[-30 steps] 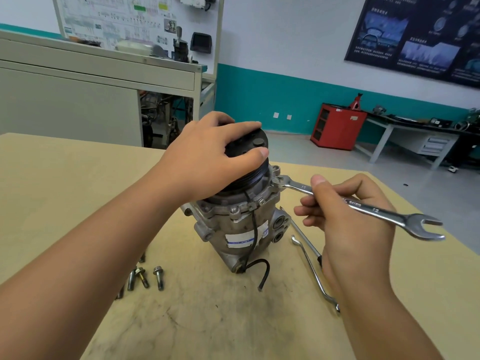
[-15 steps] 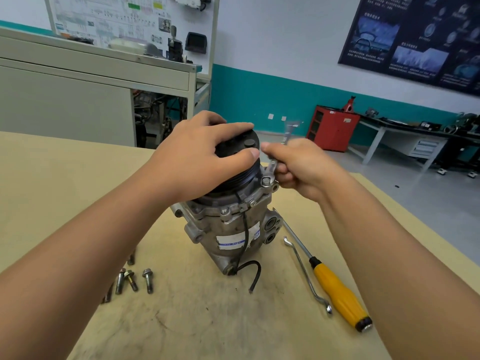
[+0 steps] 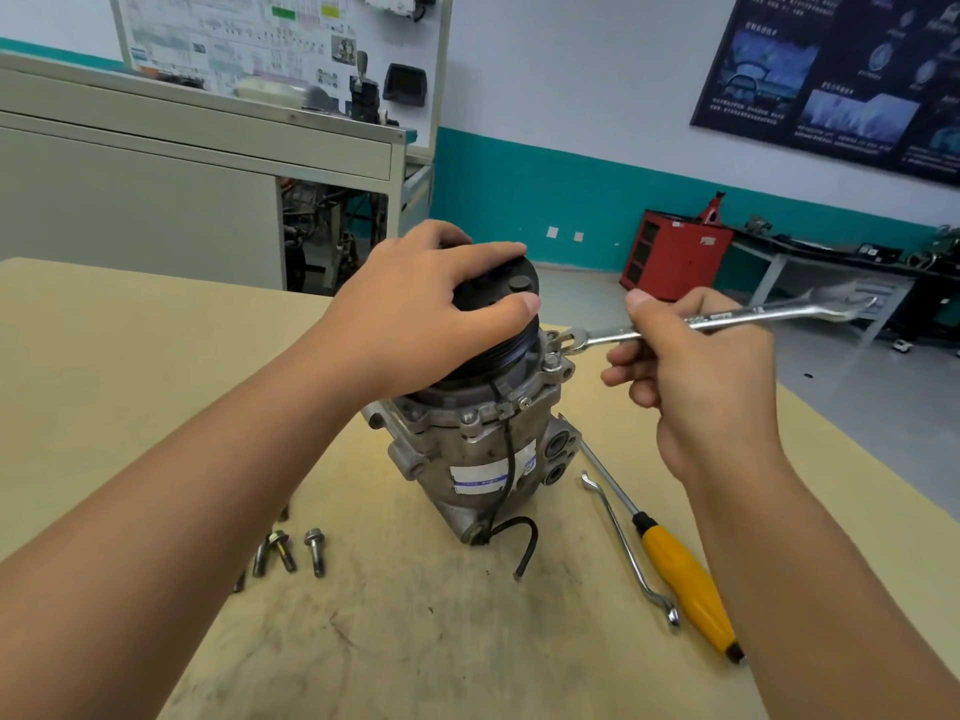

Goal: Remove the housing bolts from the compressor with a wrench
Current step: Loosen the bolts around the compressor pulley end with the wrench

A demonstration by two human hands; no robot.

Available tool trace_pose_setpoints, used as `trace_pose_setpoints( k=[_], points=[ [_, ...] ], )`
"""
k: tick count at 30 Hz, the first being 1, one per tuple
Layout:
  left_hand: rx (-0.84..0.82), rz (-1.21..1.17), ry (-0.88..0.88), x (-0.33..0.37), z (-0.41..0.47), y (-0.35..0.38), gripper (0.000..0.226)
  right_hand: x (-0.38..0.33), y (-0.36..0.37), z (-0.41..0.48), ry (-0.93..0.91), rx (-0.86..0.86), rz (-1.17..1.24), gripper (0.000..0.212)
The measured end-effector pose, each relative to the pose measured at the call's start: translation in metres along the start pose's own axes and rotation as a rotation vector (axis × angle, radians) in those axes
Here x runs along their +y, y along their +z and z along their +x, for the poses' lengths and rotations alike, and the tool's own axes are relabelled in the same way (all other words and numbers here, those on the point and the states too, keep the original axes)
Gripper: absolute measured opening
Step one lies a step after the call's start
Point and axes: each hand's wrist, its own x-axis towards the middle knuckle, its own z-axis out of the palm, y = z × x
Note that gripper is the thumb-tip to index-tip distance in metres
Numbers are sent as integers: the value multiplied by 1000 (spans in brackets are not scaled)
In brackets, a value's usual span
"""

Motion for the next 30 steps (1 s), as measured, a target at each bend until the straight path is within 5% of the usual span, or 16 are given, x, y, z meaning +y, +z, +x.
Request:
trace_pose_setpoints(
  k=[12, 22, 30],
  points=[
    [-1, -3, 3, 0, 0, 0, 65, 17, -1, -20, -4, 126, 213, 30],
    [13, -55, 88, 0, 1, -3, 44, -38, 27, 20, -583, -318, -794, 45],
    [19, -210, 173, 8, 3, -18, 15, -43, 29, 23, -664, -427, -922, 37]
  ],
)
